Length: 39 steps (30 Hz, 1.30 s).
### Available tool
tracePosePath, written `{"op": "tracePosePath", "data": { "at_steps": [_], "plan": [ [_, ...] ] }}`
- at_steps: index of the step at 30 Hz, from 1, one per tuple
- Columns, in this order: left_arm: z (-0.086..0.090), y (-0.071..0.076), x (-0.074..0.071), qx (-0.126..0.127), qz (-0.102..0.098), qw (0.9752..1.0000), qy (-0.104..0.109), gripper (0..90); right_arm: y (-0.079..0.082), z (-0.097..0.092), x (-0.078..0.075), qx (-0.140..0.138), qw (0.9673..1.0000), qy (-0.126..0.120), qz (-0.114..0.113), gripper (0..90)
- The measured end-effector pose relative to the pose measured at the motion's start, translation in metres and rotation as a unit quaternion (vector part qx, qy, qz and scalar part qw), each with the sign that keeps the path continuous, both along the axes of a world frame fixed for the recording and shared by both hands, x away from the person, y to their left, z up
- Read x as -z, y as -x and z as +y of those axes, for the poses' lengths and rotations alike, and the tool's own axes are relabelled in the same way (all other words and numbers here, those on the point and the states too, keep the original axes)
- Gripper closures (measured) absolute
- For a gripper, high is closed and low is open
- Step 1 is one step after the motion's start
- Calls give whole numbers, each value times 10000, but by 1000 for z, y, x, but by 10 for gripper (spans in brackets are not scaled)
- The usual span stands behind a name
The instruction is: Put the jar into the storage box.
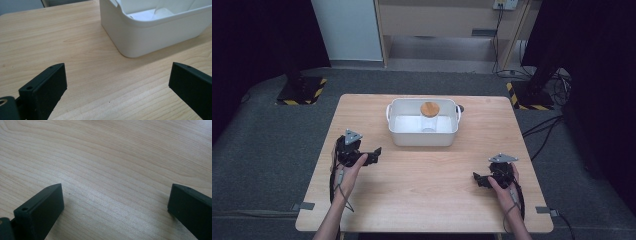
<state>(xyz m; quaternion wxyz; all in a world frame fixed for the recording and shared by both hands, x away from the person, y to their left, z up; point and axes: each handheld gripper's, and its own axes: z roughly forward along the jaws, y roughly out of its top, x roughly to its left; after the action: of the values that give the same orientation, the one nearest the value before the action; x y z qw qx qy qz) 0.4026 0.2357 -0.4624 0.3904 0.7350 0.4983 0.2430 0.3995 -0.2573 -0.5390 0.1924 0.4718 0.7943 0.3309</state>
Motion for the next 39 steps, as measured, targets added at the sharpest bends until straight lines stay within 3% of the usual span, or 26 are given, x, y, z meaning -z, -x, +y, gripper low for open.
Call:
{"op": "tracePosePath", "data": {
  "at_steps": [11,18,33,38,39],
  "plan": [
    [7,16,27,-112,28,9999,-93,6,0,0,0,0,10000,-1,1,7],
    [10,23,44,-188,165,9996,-133,7,0,0,0,0,10000,0,0,7],
    [12,22,65,-257,402,9987,-174,9,0,0,0,1,10000,0,1,7],
    [8,20,72,-228,515,9980,-275,12,0,0,0,0,10000,1,0,7],
    [8,21,71,-256,452,9982,-285,19,0,0,0,0,10000,1,0,7]
  ]
}}
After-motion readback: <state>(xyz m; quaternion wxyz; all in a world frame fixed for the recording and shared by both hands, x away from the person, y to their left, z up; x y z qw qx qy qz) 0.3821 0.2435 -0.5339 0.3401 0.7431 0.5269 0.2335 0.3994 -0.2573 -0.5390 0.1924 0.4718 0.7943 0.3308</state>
